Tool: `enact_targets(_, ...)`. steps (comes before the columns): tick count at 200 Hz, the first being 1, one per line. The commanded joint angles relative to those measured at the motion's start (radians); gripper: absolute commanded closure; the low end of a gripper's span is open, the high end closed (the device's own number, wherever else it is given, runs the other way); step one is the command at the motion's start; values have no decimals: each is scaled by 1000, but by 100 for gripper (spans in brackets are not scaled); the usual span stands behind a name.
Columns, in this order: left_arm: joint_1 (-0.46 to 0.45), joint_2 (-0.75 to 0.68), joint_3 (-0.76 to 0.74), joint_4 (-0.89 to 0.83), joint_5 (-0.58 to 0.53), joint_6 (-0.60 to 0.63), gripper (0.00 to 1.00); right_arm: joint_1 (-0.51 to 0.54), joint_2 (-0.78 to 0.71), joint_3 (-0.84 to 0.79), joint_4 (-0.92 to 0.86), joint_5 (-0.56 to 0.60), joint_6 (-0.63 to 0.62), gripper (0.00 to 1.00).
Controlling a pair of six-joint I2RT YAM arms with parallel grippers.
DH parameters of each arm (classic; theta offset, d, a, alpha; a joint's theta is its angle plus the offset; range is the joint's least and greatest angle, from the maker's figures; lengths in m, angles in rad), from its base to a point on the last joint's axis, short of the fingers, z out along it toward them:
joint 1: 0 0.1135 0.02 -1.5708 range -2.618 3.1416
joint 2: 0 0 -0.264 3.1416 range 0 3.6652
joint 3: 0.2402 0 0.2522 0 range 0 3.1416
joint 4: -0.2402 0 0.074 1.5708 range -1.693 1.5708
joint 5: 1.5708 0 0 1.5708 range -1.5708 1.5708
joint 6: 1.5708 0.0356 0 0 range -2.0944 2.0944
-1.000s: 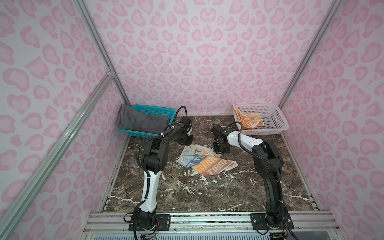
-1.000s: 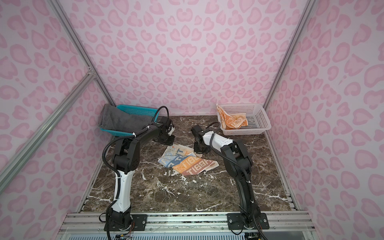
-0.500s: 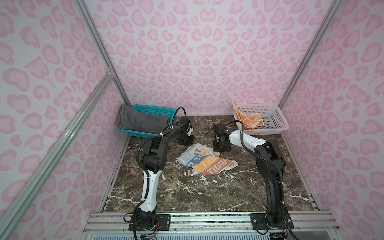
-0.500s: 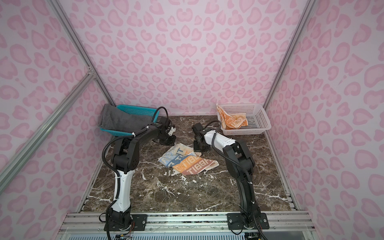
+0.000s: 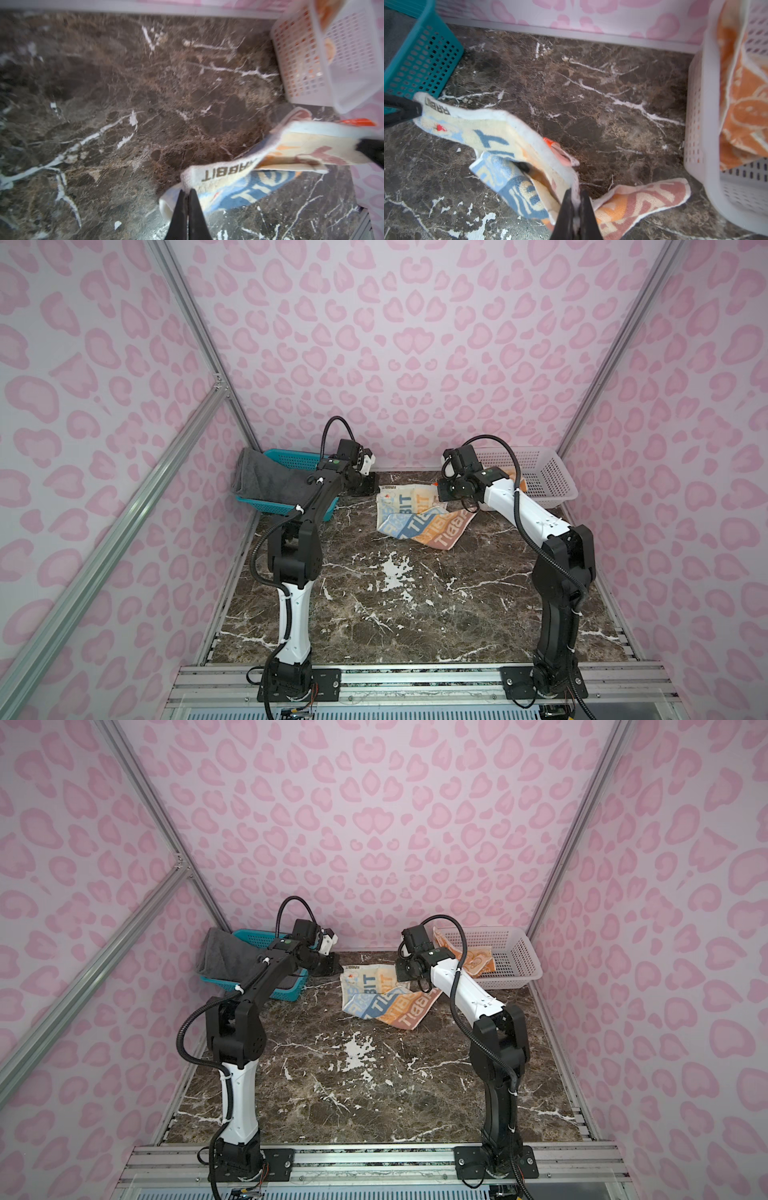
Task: Fold and stack the towels
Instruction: 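Lift the towel by its corners with both grippers to hang it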
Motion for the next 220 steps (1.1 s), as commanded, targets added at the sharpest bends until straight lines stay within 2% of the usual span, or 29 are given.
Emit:
enact_targets(1, -2, -82, 1, 24, 37, 15, 97, -1, -31, -14, 43, 13, -103, 100)
enact_targets(25, -2, -121, 65, 23, 28, 69, 96, -4, -80, 3, 115, 77, -178, 100)
enact_targets(47, -1, -138, 181, -19, 41, 96, 96, -8, -108, 88, 118, 81, -232, 100)
enact_targets(74, -2, -219, 190, -8, 80, 114, 96, -9, -189, 110, 121, 54, -279, 100)
enact_targets(99, -4, -324, 151, -3, 91, 142, 96, 4, -311, 59, 119, 1, -339, 100)
enact_targets(147, -23, -561, 24, 20, 112, 171, 97, 106, -578, -50, 84, 19, -439, 100)
enact_targets(201, -46, -832, -110, 104, 137, 152, 97, 176, -802, -103, 109, -36, -360, 100)
enact_targets(220, -46, -879, -137, 148, 118, 121, 97, 176, -837, -120, 128, 12, -328, 100)
